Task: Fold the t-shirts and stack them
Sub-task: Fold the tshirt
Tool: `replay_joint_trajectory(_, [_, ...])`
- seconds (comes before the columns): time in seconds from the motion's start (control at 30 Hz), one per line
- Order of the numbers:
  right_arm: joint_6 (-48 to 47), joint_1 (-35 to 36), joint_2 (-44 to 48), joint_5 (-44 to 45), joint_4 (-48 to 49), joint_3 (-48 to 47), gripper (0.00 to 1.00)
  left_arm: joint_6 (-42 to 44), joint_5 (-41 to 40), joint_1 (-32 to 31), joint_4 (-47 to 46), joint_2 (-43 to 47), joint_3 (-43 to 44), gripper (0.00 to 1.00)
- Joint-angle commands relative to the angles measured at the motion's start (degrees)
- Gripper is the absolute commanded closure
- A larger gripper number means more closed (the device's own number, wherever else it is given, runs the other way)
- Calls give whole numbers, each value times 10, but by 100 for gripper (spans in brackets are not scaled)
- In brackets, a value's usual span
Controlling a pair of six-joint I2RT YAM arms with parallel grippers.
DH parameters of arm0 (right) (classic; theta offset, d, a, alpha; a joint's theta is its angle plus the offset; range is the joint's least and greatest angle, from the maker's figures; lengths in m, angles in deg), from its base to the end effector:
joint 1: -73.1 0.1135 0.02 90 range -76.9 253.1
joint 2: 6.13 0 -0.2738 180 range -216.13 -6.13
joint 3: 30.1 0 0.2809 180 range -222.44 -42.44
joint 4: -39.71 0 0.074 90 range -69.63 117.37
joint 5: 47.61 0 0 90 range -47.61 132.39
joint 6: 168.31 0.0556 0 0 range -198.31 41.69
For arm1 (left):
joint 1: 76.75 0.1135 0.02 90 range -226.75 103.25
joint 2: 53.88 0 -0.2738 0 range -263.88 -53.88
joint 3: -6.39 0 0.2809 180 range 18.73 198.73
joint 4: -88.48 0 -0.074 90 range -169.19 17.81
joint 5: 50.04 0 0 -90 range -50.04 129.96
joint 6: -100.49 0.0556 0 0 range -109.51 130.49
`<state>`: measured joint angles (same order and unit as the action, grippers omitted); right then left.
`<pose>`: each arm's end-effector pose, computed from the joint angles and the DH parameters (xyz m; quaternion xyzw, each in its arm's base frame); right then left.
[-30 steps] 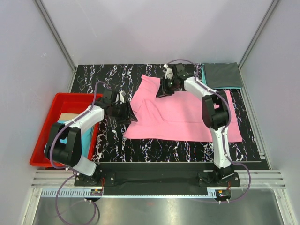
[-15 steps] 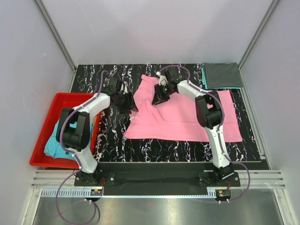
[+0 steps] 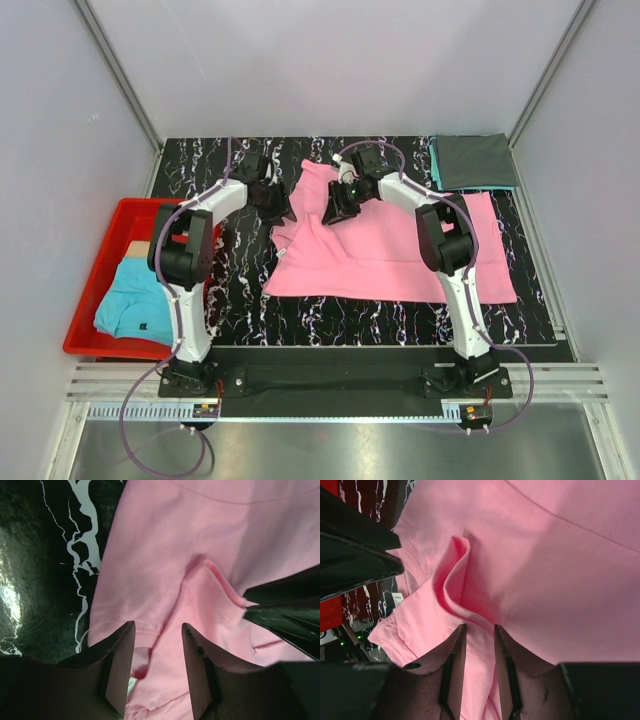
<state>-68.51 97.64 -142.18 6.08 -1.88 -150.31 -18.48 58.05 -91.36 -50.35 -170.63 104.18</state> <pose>0.4878 0.2589 0.1267 -0.2037 0.8933 0.3644 0.1663 0.4525 -0.1358 0.1567 -0.0791 0.9518 -0.2355 0.1799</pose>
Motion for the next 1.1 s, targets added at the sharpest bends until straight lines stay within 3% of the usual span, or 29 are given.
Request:
replay_joint_trajectory(0.0, [7, 3, -6, -22, 26, 0, 65, 6, -8, 2, -8, -17, 26, 53])
replay_joint_trajectory(0.27, [7, 3, -23, -11, 10, -27, 67, 6, -13, 6, -16, -46, 31, 54])
replay_joint_trajectory(0.37, [10, 3, -29, -14, 9, -35, 72, 8, -16, 6, -15, -52, 31, 54])
replay_joint_trajectory(0.5, [14, 3, -23, 0, 13, -30, 100, 8, -17, 6, -17, -56, 28, 54])
replay_joint_trajectory(1.07, [53, 3, 124, 106, 118, 110, 100, 15, -42, 7, 2, -77, 30, 54])
